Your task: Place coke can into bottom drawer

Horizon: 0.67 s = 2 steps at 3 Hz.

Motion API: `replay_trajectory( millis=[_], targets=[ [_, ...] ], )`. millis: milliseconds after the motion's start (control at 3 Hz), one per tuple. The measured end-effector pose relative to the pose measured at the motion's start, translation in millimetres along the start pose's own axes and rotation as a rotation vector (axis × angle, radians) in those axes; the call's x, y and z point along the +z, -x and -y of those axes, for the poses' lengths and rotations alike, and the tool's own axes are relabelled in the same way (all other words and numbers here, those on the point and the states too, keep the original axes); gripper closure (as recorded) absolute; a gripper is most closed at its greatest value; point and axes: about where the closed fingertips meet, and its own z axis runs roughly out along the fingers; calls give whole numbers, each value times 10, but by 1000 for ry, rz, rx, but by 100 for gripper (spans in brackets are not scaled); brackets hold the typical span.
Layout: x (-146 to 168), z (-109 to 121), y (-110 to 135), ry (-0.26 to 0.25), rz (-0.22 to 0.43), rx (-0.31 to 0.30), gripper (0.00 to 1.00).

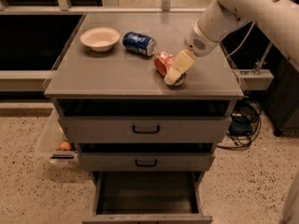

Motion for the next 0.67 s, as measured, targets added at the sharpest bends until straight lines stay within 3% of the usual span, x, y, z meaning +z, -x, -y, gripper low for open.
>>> replay_trajectory(
  millis=[667],
  targets=[
    [211,118,204,1,5,26,0]
  ],
)
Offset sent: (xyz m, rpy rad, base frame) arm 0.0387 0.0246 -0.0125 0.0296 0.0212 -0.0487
